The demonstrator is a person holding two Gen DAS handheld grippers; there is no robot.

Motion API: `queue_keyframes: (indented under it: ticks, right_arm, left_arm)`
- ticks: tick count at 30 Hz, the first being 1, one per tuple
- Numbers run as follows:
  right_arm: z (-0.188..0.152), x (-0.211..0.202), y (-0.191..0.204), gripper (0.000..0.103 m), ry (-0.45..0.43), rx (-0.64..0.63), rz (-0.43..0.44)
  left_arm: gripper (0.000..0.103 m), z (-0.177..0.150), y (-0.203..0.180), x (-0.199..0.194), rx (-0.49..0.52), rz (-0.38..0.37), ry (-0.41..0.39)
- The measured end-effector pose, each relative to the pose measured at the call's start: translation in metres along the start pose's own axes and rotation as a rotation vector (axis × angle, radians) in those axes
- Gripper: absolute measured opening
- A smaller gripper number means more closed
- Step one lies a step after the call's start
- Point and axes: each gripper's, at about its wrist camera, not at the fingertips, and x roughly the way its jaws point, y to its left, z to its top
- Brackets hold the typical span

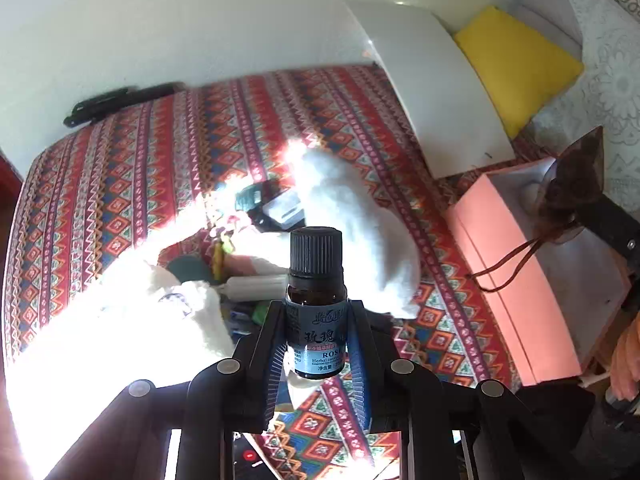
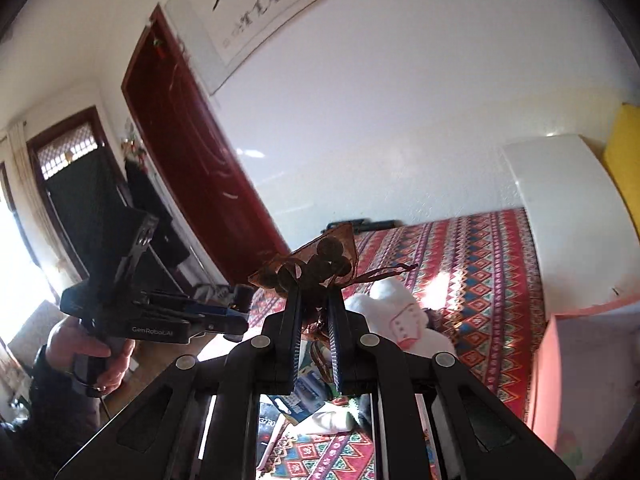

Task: Clean container
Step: 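Carry the bottle and pouch out and release them on the blanket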

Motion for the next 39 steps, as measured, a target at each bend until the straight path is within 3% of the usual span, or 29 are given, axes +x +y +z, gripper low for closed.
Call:
queue_keyframes:
  ticks: [5, 6, 7, 8, 9, 10, 14, 23, 30, 37, 39]
  right_arm:
    - [-0.014, 0.089, 0.015, 0.013, 0.102, -0.023, 0.001]
    - [-0.017, 0.104, 0.014, 0.018, 0.117, -0.025, -0.012]
    - [-0.02, 0.117, 0.01, 0.022, 0.132, -0.026, -0.039]
    - [-0.023, 0.13, 0.006, 0.029, 0.147, -0.028, -0.067]
    - [-0.026, 0.138, 0.0, 0.05, 0.156, -0.026, -0.096]
    - [-0.024, 0.141, -0.005, 0.062, 0.149, -0.025, -0.117]
    - [-0.015, 0.135, -0.022, 0.063, 0.116, -0.006, -0.142]
    - [0.009, 0.034, -0.067, 0.073, -0.059, 0.11, -0.205]
    - [0.007, -0.069, -0.116, 0.077, -0.181, 0.204, -0.305]
    - [-0.017, -0.181, -0.187, 0.08, -0.281, 0.343, -0.445]
    - [-0.027, -0.221, -0.207, 0.08, -0.323, 0.389, -0.482]
  left_arm:
    - [0.024, -0.006, 0.036, 0.03, -0.05, 0.079, -0.026]
    - [0.024, -0.007, 0.044, 0.035, -0.06, 0.095, -0.031]
    - [0.029, -0.008, 0.051, 0.041, -0.07, 0.111, -0.036]
    - [0.049, -0.009, 0.058, 0.047, -0.08, 0.127, -0.041]
    - [0.061, -0.01, 0.065, 0.053, -0.09, 0.143, -0.046]
    - [0.076, -0.011, 0.073, 0.059, -0.1, 0.159, -0.051]
    - [0.082, -0.015, 0.088, 0.074, -0.117, 0.222, -0.09]
    - [0.092, -0.021, 0.007, 0.045, 0.037, 0.325, -0.266]
    - [0.092, -0.012, -0.086, 0.051, 0.16, 0.227, -0.262]
    - [0.092, -0.003, -0.179, 0.056, 0.281, 0.127, -0.256]
    - [0.092, 0.005, -0.221, 0.067, 0.321, 0.02, -0.204]
